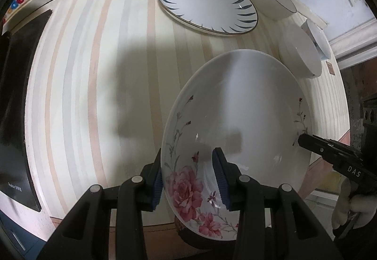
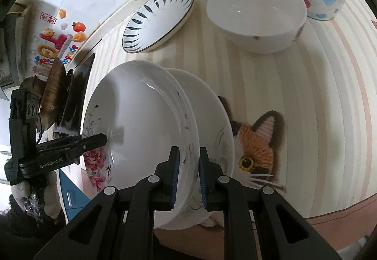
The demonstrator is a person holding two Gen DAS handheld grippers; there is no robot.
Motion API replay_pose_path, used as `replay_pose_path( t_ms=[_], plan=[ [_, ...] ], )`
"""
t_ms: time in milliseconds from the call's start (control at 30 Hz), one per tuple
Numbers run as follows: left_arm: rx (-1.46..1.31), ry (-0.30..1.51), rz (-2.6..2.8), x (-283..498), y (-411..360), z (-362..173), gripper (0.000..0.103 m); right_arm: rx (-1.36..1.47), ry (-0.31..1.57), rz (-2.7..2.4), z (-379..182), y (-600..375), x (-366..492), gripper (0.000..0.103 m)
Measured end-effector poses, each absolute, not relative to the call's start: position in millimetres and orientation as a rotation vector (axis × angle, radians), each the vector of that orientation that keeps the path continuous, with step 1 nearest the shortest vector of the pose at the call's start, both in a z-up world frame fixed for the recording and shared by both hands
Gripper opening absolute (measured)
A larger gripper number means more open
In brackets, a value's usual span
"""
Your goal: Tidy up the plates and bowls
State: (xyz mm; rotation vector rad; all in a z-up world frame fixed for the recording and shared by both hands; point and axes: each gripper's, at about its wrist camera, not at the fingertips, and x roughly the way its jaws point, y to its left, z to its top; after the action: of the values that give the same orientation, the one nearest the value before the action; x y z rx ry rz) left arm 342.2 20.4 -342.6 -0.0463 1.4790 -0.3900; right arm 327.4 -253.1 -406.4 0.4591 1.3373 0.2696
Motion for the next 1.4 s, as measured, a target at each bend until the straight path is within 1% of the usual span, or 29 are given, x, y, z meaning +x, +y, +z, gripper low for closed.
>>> replay_pose_path(
  t_ms=[600, 1133, 1400],
  plan=[
    [0.06, 1.49, -0.371, 347, -4, -355, 0.036, 0.433, 1.348, 0.235, -407, -258, 335, 0.018],
    [0.083, 1.519, -0.325, 346, -19, -370, 0.036, 0.427, 1.377, 0.233, -412, -259, 335, 0.017],
    [0.089, 1.526, -0.294, 345, -26, -370, 0.036, 0.372, 1.446, 0.198, -410, -250, 342, 0.018]
  ],
)
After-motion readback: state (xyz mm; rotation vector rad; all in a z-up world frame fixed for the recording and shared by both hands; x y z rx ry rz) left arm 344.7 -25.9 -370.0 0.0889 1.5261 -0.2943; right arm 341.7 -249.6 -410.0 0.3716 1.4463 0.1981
